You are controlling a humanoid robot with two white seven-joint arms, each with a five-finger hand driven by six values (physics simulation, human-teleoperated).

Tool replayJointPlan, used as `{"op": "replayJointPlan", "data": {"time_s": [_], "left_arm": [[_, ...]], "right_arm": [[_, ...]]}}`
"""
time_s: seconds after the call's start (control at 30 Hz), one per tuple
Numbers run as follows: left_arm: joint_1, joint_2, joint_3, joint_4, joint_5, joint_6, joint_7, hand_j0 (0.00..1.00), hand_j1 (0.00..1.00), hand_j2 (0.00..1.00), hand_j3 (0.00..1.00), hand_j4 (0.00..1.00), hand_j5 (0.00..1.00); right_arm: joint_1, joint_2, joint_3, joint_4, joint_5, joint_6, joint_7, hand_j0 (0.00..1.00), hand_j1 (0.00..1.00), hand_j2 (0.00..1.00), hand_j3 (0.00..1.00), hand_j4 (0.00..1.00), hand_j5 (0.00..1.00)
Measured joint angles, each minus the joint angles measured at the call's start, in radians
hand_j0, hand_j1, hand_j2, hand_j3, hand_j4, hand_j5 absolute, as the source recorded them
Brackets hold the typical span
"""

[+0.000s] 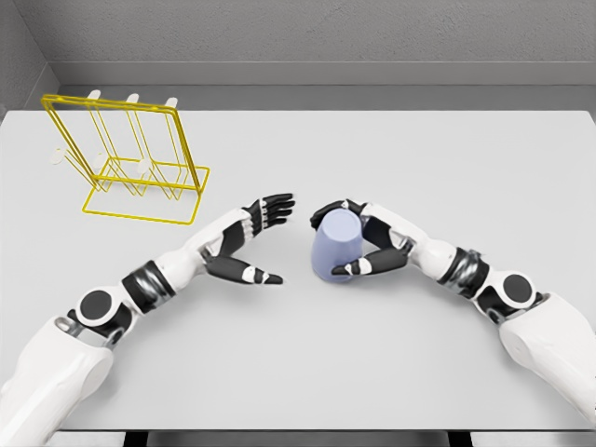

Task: Place the cup on the cup holder with both arms

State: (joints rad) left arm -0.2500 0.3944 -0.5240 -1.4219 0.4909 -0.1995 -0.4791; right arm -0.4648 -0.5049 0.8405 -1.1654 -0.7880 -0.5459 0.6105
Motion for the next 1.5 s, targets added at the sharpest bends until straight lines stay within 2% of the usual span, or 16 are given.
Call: {"op": "replayJointPlan", "data": {"time_s": [0.17,0.4,0.43,0.47,0.5,0.87,1.2,1.27,1.5], "left_arm": [[0.002,-0.016,0.040,0.023,-0.070,-0.011,0.001,1.00,1.00,1.00,1.00,1.00,1.00],[0.002,-0.046,0.052,0.057,-0.090,-0.038,0.001,1.00,1.00,1.00,1.00,1.00,1.00],[0.008,-0.048,0.052,0.059,-0.090,-0.041,0.001,1.00,1.00,1.00,1.00,1.00,1.00],[0.009,-0.049,0.053,0.060,-0.091,-0.042,0.001,1.00,1.00,1.00,1.00,1.00,1.00],[0.009,-0.049,0.053,0.061,-0.091,-0.043,0.001,1.00,1.00,1.00,1.00,1.00,1.00],[0.017,-0.065,0.056,0.074,-0.090,-0.070,-0.011,1.00,1.00,1.00,1.00,1.00,1.00],[0.017,-0.122,0.050,0.092,-0.092,-0.095,-0.013,1.00,1.00,1.00,1.00,1.00,1.00],[0.017,-0.130,0.046,0.094,-0.092,-0.096,-0.013,1.00,1.00,1.00,1.00,1.00,1.00],[0.012,-0.171,0.042,0.110,-0.122,-0.097,-0.013,1.00,1.00,1.00,1.00,1.00,1.00]], "right_arm": [[-0.008,0.024,0.002,0.036,0.024,0.011,0.000,0.69,0.69,0.69,0.69,0.69,0.69],[-0.021,0.048,0.004,0.055,0.034,0.026,0.000,0.69,0.69,0.69,0.69,0.69,0.69],[-0.021,0.051,0.008,0.056,0.034,0.027,0.000,0.77,0.77,0.77,0.77,0.77,0.77],[-0.023,0.053,0.011,0.058,0.039,0.027,0.000,0.94,0.94,0.94,0.94,0.94,0.94],[-0.031,0.054,0.012,0.064,0.053,0.028,0.000,1.00,1.00,1.00,1.00,1.00,1.00],[-0.060,0.046,0.007,0.084,0.103,0.018,0.000,1.00,1.00,1.00,1.00,1.00,1.00],[-0.106,-0.095,-0.014,0.078,0.106,0.011,0.000,1.00,1.00,1.00,1.00,1.00,1.00],[-0.189,-0.128,-0.026,0.081,0.103,0.012,0.000,1.00,1.00,1.00,1.00,1.00,1.00],[-0.241,-0.232,-0.036,0.069,0.109,0.005,0.000,1.00,1.00,1.00,1.00,1.00,1.00]]}}
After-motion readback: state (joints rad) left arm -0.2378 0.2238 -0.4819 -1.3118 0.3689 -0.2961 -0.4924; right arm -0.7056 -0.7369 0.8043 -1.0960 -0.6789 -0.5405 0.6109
